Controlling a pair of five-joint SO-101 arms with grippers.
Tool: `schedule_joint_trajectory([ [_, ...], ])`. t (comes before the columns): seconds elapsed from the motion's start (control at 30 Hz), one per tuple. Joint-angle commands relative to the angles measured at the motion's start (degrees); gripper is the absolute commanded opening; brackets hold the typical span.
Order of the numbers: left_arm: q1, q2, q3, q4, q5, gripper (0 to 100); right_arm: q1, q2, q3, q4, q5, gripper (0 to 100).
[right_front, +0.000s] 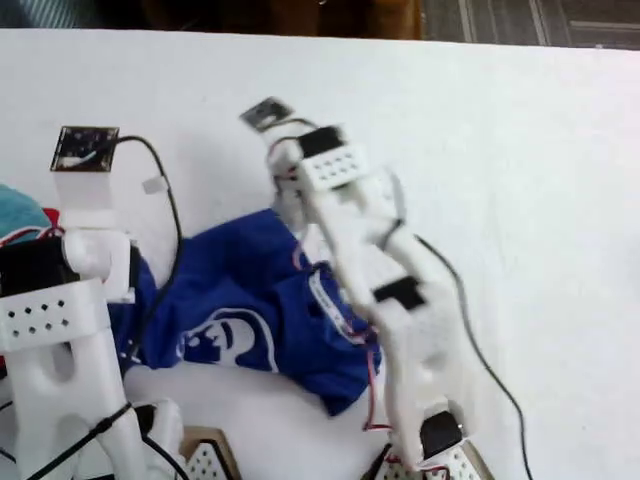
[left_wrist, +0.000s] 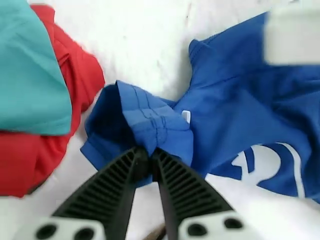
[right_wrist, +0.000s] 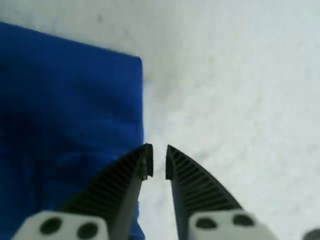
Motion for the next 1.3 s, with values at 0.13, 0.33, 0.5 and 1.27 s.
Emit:
schedule_joint_trajectory([
  [0.13,0.53,-0.44,0.40,-2.90,-1.14,3,-4.97,22.99,-42.81,15.08,1.93,2.1],
  [0.33,-4.40,-0.44,0.40,-4.40,-1.23,3,-5.05,26.77,-42.64,15.34,5.71,1.9],
  [0.5,-6.07,-0.44,0.40,-3.87,-3.08,3,-3.12,21.49,-27.25,15.43,7.65,1.9],
  [1.27,-6.86,-0.44,0.40,-4.31,-2.99,3,-2.68,-21.32,12.75,15.16,17.67,2.5],
])
